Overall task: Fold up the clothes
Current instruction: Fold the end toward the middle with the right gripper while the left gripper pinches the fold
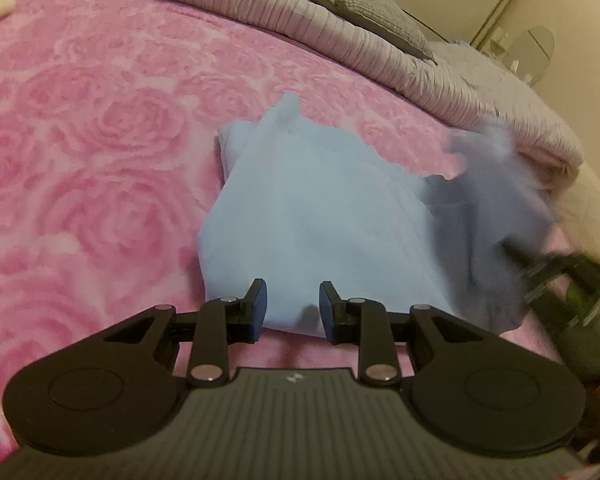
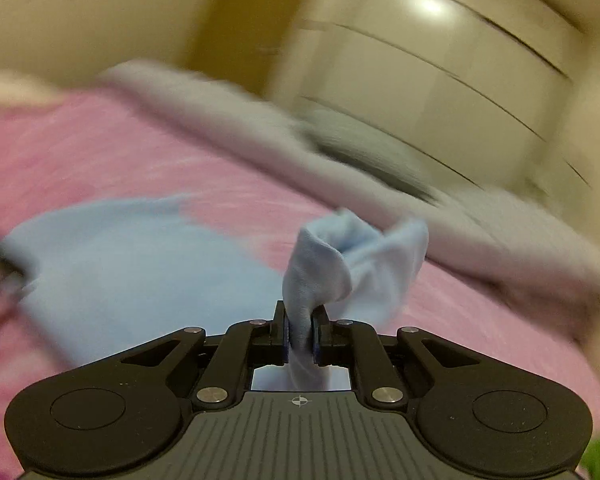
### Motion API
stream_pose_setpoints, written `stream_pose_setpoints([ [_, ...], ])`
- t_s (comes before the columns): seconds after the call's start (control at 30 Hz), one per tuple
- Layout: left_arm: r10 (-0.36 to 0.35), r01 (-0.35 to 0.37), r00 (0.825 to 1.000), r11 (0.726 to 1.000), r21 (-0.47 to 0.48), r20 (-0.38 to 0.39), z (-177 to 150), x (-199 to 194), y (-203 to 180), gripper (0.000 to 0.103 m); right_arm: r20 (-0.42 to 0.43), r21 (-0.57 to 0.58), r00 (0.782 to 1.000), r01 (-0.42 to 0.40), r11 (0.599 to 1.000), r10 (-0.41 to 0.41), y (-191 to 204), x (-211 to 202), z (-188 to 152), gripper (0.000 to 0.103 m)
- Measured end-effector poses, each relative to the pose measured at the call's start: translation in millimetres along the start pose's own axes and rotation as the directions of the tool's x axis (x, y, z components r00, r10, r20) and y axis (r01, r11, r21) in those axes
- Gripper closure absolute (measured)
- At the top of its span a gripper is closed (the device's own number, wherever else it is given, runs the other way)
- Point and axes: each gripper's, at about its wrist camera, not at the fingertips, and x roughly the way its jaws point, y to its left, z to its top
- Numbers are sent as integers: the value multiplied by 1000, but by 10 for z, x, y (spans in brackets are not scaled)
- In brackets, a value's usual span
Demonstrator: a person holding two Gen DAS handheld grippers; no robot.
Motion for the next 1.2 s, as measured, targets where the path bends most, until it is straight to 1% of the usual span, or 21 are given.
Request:
stream_pose_setpoints([
  [0.07, -9, 9, 1000, 1000, -20, -3, -7, -15, 25, 79, -67, -89, 995, -80, 993, 74, 311, 112, -70, 89],
  [0.13, -14, 14, 1000, 999, -36, -8, -19, -32, 40, 79, -115, -159, 989, -110, 981, 92, 524, 160, -147, 81],
  [0.23, -22, 21, 1000, 998, -61, -9, -31, -76, 33, 79, -81, -230, 993, -101, 968, 84, 582, 55, -199, 71],
  [0.3, -48, 47, 999, 995, -87, -11, -35, -107, 3, 79, -85, -164, 987, -145, 976, 133, 402, -18, -209, 63],
  [0.33, -75, 74, 997, 992, -103, -10, -35, -118, -15, 79, -75, -120, 985, -164, 979, 155, 306, -86, -207, 51],
  [0.37, -104, 102, 995, 987, -120, -9, -35, -125, -34, 79, -62, -75, 982, -182, 980, 177, 209, -162, -206, 47],
  [0.43, -162, 159, 987, 975, -154, -5, -35, -141, -70, 77, -33, 16, 975, -219, 976, 219, 14, -313, -204, 47],
  [0.5, -230, 224, 973, 953, -202, -8, -12, -87, -89, 75, -27, 246, 974, -211, 946, 224, -347, -369, -179, 47],
  [0.53, -264, 255, 964, 940, -227, -10, 2, -36, -96, 75, -29, 410, 974, -193, 892, 224, -581, -364, -263, 47],
  [0.57, -291, 278, 957, 927, -250, -13, 14, 24, -106, 74, -24, 571, 972, -179, 801, 235, -812, -319, -388, 47],
  [0.6, -315, 299, 949, 914, -276, -17, 25, 105, -114, 74, -16, 713, 969, -162, 683, 246, -1041, -267, -520, 47],
  [0.67, -358, 330, 934, 882, -336, -21, 49, 284, -123, 74, -19, 925, 960, -90, 370, 281, -1400, -125, -903, 47],
  [0.77, -399, 358, 917, 836, -415, -15, 88, 513, -104, 73, 6, 999, 948, -18, 35, 317, -1624, 79, -1306, 48],
  [0.8, -411, 365, 911, 822, -437, -12, 93, 577, -98, 73, 19, 1000, 948, -14, -18, 318, -1634, 126, -1367, 48],
  [0.9, -442, 385, 897, 788, -480, -6, 107, 753, -106, 72, 61, 992, 944, -22, -125, 324, -1604, 186, -1477, 48],
  [0.93, -452, 392, 892, 778, -491, -5, 114, 803, -114, 72, 76, 987, 943, -24, -161, 325, -1593, 205, -1512, 55],
  [0.97, -462, 398, 887, 769, -500, -4, 123, 849, -124, 72, 86, 982, 939, -24, -187, 332, -1556, 266, -1510, 57],
  [1.03, -487, 419, 874, 751, -511, 2, 150, 938, -159, 71, 101, 978, 936, -30, -209, 338, -1533, 313, -1512, 58],
  [1.1, -487, 421, 873, 756, -500, -1, 175, 1000, -207, 70, 113, 976, 934, -40, -215, 340, -1521, 342, -1494, 58],
  [1.17, -477, 422, 879, 783, -457, -6, 201, 1029, -262, 72, 124, 975, 929, -49, -216, 350, -1504, 380, -1516, 58],
  [1.2, -460, 417, 888, 816, -401, -12, 239, 1006, -311, 86, 126, 977, 926, -52, -209, 357, -1499, 429, -1504, 58],
])
